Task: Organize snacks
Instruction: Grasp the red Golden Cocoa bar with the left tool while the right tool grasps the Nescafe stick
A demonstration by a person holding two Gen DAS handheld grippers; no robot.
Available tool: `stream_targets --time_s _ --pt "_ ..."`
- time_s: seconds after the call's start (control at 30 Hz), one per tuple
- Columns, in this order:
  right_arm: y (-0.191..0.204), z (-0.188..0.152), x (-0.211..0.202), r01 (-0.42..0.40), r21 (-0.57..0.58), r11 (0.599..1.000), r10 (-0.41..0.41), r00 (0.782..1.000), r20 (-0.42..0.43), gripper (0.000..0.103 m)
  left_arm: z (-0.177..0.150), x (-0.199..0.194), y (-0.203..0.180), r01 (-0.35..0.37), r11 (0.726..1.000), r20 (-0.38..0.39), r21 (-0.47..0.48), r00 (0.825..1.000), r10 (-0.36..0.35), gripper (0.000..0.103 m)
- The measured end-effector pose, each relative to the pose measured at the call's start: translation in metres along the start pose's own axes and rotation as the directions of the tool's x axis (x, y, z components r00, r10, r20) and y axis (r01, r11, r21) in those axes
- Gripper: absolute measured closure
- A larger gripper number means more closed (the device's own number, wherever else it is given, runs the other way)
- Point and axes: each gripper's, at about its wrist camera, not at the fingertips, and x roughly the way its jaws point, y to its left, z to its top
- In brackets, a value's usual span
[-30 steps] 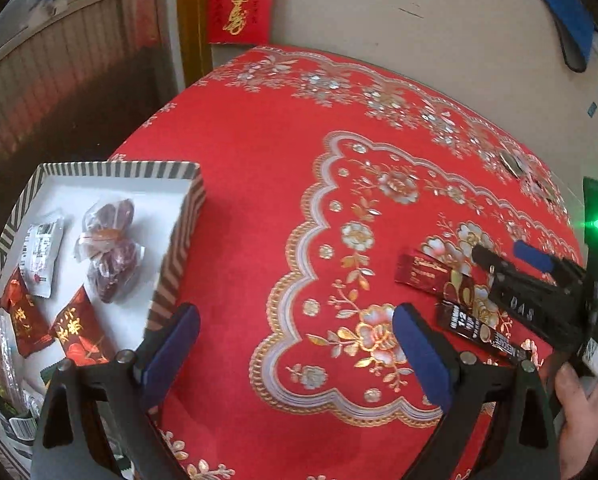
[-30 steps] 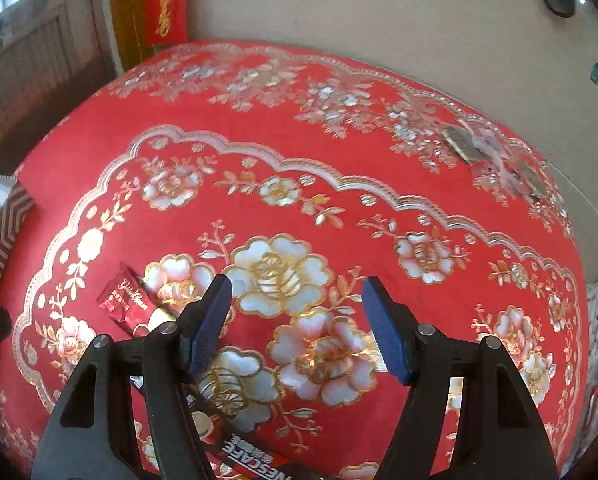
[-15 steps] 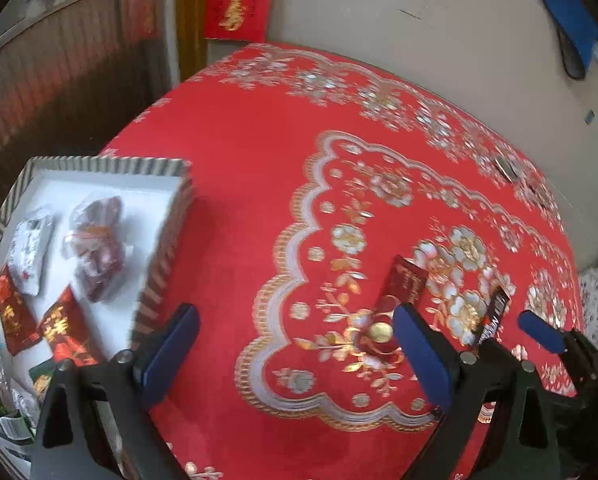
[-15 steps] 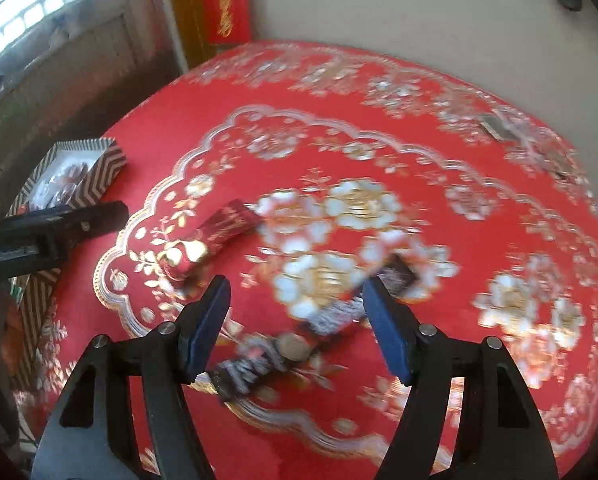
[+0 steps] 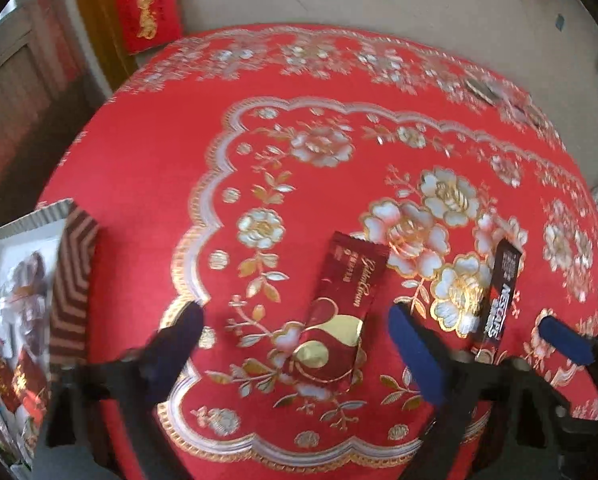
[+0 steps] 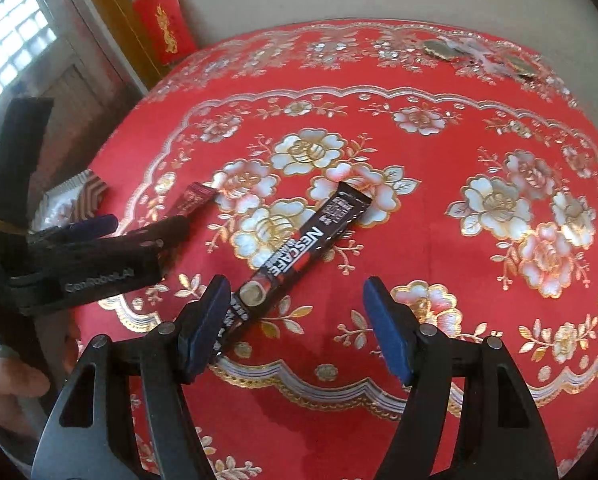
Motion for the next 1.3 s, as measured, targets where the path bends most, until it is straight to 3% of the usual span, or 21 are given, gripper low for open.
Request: stream_targets --time_s 0.1,0.13,0.17,0.2,0.23,0.4,0.7,0.77,0.83,1.03,1.17,1.23,1.3 --pt "-0.003 0.001 -0.002 -0.013 0.011 1.000 0.013 1.000 0.010 0.034 0.000 -0.001 -0.002 -0.003 1.000 0.017 0.028 1.000 0.002 0.035" --pt "-0.002 0.000 -0.002 -0.013 0.010 1.000 0.013 1.000 0.013 0.034 0.000 -0.003 0.000 -0.002 1.000 0.021 0.029 1.000 0.002 0.047" --pt "-0.001 0.001 -0.002 -0.012 0.009 1.000 0.012 1.000 0.014 0.034 0.000 -0.005 0.002 -0.001 1.000 0.027 0.027 1.000 0.000 0.065" --pt "0.000 0.001 -0.002 -0.012 0.007 1.000 0.012 1.000 0.013 0.034 0.001 -0.006 0.005 0.000 1.000 0.030 0.023 1.000 -0.001 0.074" --pt "0.001 0.001 -0.002 -0.011 0.004 1.000 0.011 1.000 0.013 0.034 0.000 -0.007 0.008 0.006 1.000 0.027 0.015 1.000 -0.006 0.075" --pt "0.011 0.005 0.005 0.003 -0.002 1.000 -0.003 1.000 0.007 0.034 -0.010 -0.015 0.017 0.024 1.000 0.042 0.003 0.999 -0.024 0.076" --pt "0.041 0.020 0.037 0.134 -0.081 0.988 -0.136 0.990 -0.027 0.033 -0.034 -0.043 0.040 0.061 0.997 0.094 -0.048 0.994 -0.056 0.076" --pt "0.050 0.024 0.042 0.172 -0.139 0.975 -0.176 0.984 -0.019 0.041 -0.038 -0.048 0.045 0.063 0.997 0.100 -0.043 0.993 -0.058 0.076" --pt "0.053 0.021 0.040 0.157 -0.173 0.972 -0.162 0.987 -0.014 0.049 -0.040 -0.053 0.050 0.061 0.997 0.112 -0.046 0.992 -0.056 0.076" --pt "0.039 0.010 0.028 0.142 -0.174 0.974 -0.145 0.989 -0.003 0.080 -0.046 -0.056 0.059 0.069 0.996 0.117 -0.054 0.991 -0.062 0.076" --pt "0.036 0.005 0.023 0.117 -0.190 0.975 -0.123 0.992 -0.019 0.082 -0.052 -0.058 0.060 0.070 0.996 0.115 -0.056 0.991 -0.064 0.076" --pt "0.034 0.003 0.019 0.061 -0.166 0.984 -0.066 0.998 -0.023 0.082 -0.055 -0.062 0.061 0.070 0.996 0.121 -0.057 0.991 -0.062 0.076" --pt "0.037 -0.001 0.012 0.075 -0.171 0.982 -0.075 0.997 0.006 0.082 -0.057 -0.068 0.062 0.068 0.996 0.132 -0.059 0.990 -0.059 0.076"
